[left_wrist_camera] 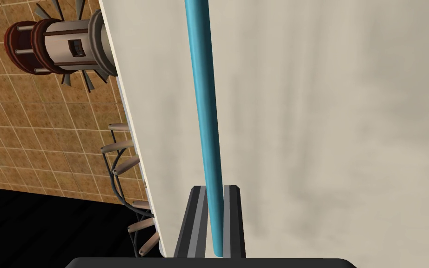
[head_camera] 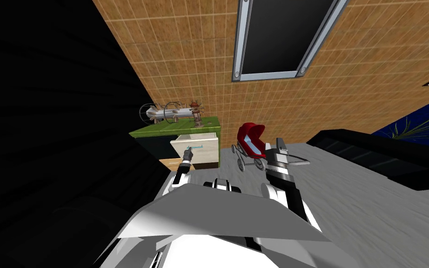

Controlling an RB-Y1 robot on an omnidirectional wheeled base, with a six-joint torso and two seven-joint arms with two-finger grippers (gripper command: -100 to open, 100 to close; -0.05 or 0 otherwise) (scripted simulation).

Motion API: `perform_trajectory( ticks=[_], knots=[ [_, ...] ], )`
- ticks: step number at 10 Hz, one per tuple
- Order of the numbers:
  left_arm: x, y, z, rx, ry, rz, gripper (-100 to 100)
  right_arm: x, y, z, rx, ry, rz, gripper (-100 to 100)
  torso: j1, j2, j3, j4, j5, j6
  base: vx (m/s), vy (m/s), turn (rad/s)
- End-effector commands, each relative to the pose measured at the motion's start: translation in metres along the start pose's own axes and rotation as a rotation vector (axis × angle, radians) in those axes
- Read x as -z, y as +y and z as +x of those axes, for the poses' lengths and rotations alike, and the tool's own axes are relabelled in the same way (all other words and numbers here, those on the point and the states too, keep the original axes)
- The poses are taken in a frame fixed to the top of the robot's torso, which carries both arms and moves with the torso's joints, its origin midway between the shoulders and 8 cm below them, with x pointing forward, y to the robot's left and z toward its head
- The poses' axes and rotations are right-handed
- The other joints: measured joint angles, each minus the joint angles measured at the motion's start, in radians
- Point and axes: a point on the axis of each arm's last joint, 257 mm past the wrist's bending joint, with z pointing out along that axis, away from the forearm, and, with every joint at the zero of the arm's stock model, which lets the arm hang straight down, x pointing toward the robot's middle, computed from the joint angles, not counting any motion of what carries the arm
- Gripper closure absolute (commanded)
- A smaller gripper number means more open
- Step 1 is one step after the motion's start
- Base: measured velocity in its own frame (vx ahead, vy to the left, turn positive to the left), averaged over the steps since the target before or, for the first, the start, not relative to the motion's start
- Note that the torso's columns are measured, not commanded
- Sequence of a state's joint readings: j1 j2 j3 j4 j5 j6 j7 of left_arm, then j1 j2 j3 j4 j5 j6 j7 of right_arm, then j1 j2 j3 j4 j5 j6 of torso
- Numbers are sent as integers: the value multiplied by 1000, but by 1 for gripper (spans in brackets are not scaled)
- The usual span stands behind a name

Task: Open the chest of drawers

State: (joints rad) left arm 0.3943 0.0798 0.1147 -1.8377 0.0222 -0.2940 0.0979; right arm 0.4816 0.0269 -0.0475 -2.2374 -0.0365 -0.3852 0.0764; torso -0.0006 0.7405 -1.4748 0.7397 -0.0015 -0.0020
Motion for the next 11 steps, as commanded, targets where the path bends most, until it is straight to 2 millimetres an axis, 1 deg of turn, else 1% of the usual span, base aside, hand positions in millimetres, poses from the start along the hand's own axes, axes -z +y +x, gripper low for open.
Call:
perform_trajectory(
  ticks=[1,4,5,6,7,8,9,10,11],
  knots=[
    [-3,-3,-7,-3,29,11,100,0,0,0,0,0,0,0,0,0,0,0,0,1,-24,-83,114],
    [-6,-4,-12,26,49,13,100,0,0,0,0,0,0,0,-1,1,0,1,-1,1,-30,-71,96],
    [-8,-4,-16,3,69,15,100,0,0,0,0,0,0,0,0,0,0,1,-1,1,-29,-80,115],
    [-8,-4,-16,30,69,14,100,0,0,0,0,0,0,0,-1,0,0,1,-1,0,-19,-67,79],
    [-10,-5,-21,7,90,16,100,0,0,0,0,0,0,0,0,0,0,2,-1,1,-26,-78,114],
    [-10,-5,-21,34,90,14,100,0,0,0,0,0,0,0,-1,1,0,2,-1,0,-24,-65,84],
    [-13,-7,-25,10,110,16,100,0,0,0,0,0,0,0,-1,1,1,2,-1,1,-33,-76,141],
    [-13,-7,-25,38,110,14,100,0,0,0,0,0,0,0,0,2,1,3,-2,-1,-25,-69,70],
    [-15,-8,-30,16,131,14,100,0,0,0,0,0,0,0,0,2,1,3,-2,0,-27,-73,118]
  ],
)
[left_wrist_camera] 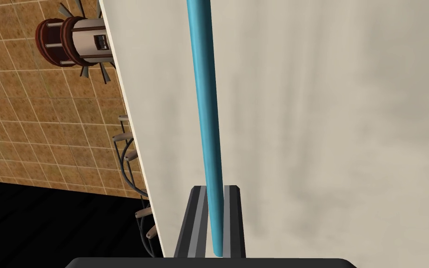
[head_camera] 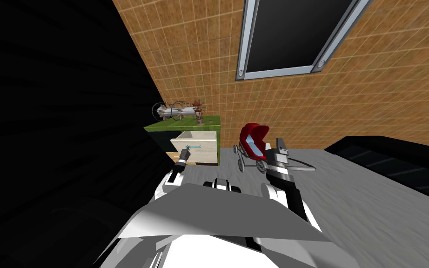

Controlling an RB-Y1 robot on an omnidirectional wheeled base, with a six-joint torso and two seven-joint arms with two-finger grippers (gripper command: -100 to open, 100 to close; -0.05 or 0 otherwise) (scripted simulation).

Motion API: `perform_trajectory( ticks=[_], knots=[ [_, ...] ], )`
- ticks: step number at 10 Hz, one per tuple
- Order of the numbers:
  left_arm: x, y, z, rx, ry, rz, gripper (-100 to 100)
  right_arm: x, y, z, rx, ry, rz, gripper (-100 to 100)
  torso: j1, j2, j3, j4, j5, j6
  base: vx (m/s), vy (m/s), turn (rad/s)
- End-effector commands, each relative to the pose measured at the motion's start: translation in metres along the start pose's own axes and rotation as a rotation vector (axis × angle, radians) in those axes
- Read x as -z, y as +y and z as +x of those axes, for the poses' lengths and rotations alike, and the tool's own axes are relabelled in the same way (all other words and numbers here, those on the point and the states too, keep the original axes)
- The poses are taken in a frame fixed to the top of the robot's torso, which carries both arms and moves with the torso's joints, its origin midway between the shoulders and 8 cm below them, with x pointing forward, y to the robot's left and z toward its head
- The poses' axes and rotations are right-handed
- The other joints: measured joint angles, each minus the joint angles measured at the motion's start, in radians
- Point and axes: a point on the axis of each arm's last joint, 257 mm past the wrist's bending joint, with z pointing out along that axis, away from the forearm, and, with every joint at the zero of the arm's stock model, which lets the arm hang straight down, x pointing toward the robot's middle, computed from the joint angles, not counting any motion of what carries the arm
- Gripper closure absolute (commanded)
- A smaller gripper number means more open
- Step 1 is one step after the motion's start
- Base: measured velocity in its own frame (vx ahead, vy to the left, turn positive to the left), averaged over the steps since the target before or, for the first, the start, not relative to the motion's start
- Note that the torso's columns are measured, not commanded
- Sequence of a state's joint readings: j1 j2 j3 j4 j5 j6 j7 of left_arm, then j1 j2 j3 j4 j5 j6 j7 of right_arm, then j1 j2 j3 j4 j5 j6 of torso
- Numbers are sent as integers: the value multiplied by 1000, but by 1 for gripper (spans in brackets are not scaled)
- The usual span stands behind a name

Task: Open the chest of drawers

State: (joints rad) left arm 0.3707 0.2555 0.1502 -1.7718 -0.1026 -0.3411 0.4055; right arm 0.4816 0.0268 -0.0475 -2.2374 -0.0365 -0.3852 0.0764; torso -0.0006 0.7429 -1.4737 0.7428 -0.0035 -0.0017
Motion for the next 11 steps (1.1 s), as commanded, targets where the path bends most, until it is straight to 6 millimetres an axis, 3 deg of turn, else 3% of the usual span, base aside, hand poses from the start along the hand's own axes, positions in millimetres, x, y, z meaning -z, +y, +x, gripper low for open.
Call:
perform_trajectory(
  ticks=[1,2,3,11],
  knots=[
    [-5,-7,-6,14,25,12,100,0,0,0,0,0,0,0,0,1,0,0,-1,-1,-24,-64,72],
    [-3,0,-5,5,20,-3,100,0,0,0,0,0,0,0,0,0,0,0,0,0,-7,-22,12],
    [-15,6,-3,16,25,0,-100,0,0,0,0,0,0,0,0,-1,0,-1,1,1,-103,11,-18],
    [-76,24,5,37,31,6,-100,0,0,0,0,0,0,0,0,-4,-2,-5,3,2,-83,7,-12]
  ],
)
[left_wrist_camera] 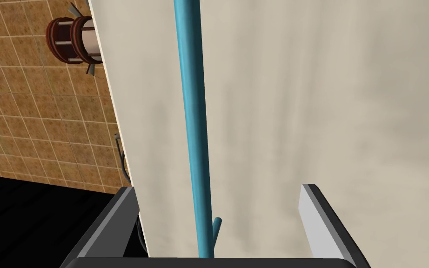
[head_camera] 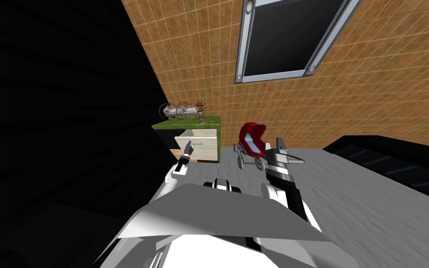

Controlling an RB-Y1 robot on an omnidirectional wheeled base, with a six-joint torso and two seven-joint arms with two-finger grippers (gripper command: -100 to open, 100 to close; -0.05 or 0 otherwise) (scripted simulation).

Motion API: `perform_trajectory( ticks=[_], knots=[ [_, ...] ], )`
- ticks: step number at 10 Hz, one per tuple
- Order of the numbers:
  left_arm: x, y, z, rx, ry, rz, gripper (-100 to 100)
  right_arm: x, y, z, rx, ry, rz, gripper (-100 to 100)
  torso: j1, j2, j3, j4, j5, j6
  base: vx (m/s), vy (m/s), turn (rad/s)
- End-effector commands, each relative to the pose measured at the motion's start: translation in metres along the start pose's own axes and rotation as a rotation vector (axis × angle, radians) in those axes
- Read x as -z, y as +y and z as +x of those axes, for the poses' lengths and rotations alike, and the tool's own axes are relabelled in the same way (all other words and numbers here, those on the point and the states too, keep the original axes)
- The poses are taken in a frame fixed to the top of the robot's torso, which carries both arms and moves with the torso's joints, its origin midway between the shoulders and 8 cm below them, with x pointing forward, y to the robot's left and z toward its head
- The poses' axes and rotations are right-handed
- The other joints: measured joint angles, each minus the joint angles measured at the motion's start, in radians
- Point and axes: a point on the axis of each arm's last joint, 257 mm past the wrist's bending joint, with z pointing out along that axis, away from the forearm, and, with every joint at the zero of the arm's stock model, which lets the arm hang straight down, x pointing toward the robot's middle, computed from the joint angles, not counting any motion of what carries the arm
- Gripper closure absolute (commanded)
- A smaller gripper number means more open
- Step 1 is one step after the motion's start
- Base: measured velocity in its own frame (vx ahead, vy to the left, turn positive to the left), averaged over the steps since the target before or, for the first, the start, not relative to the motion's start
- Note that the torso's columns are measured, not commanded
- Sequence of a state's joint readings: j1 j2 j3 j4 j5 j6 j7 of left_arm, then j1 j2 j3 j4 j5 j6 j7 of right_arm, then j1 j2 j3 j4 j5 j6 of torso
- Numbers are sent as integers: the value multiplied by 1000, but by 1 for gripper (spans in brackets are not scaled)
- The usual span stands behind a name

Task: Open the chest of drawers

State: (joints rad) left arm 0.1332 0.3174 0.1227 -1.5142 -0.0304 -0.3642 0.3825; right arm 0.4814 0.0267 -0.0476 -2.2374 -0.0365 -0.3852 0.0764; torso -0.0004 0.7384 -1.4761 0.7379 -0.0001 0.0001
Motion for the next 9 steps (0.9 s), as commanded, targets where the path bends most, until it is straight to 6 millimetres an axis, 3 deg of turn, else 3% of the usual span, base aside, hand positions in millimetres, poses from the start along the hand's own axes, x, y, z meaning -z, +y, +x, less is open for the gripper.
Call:
perform_trajectory(
  ticks=[1,2,9],
  knots=[
    [-22,3,2,5,2,4,-100,0,0,0,0,0,0,0,1,2,2,1,0,0,-59,14,0],
    [-21,10,-1,5,-3,-9,-100,0,0,0,0,0,0,0,1,0,1,0,0,0,-23,8,2],
    [-80,9,7,9,2,3,-100,0,0,0,0,0,0,0,0,-3,-1,0,0,0,-82,7,-10]
  ],
)
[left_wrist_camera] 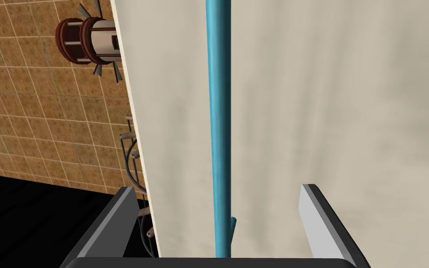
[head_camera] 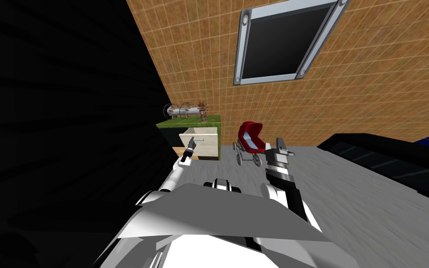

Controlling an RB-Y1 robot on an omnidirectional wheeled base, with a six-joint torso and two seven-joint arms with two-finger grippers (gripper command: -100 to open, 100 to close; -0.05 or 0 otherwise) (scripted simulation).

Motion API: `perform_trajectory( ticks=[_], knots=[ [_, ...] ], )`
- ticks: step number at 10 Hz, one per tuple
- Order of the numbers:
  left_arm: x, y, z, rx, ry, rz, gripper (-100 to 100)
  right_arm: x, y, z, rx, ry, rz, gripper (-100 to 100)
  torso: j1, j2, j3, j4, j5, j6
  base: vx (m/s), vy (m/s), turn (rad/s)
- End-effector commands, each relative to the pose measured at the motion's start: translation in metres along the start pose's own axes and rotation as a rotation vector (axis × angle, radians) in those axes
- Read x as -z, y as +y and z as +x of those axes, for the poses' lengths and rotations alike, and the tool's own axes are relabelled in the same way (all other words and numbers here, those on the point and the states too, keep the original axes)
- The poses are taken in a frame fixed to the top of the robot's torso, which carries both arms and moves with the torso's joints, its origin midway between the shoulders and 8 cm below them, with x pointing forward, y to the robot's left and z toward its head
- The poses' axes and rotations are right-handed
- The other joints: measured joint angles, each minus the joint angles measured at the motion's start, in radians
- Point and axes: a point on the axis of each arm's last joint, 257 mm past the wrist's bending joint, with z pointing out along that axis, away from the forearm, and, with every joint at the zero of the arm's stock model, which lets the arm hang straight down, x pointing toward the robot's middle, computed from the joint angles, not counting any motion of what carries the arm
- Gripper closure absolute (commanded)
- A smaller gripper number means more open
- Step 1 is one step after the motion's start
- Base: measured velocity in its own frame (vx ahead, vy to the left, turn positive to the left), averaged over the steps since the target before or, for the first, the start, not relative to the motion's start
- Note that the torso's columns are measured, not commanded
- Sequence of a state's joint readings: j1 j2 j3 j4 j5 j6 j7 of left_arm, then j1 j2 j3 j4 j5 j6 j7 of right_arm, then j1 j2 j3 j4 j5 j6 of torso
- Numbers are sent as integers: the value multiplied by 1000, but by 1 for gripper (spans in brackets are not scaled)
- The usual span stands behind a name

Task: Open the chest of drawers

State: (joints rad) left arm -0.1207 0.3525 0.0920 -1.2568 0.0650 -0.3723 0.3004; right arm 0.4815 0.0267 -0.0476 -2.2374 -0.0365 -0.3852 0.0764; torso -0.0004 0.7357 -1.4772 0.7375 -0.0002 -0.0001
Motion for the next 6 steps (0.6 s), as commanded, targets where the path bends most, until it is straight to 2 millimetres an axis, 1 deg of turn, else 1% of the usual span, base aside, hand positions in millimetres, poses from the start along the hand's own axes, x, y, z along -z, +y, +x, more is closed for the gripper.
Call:
perform_trajectory(
  ticks=[1,2,4,5,6],
  knots=[
    [-7,10,-1,2,-6,-17,-100,0,0,0,0,0,0,0,0,-2,-1,-1,0,0,11,2,0],
    [-20,2,2,-5,-2,0,-100,0,0,0,0,0,0,0,1,-1,-1,-1,0,0,-77,3,-20],
    [-34,4,3,-1,-5,-7,-100,0,0,0,0,0,0,0,1,6,4,2,0,0,-88,10,-9],
    [-35,9,2,-1,-9,-17,-100,0,0,0,0,0,0,0,1,3,2,1,0,0,-24,7,0],
    [-47,1,3,-10,-9,-4,-100,0,0,0,0,0,0,0,0,0,0,0,0,0,-100,12,-19]
  ],
)
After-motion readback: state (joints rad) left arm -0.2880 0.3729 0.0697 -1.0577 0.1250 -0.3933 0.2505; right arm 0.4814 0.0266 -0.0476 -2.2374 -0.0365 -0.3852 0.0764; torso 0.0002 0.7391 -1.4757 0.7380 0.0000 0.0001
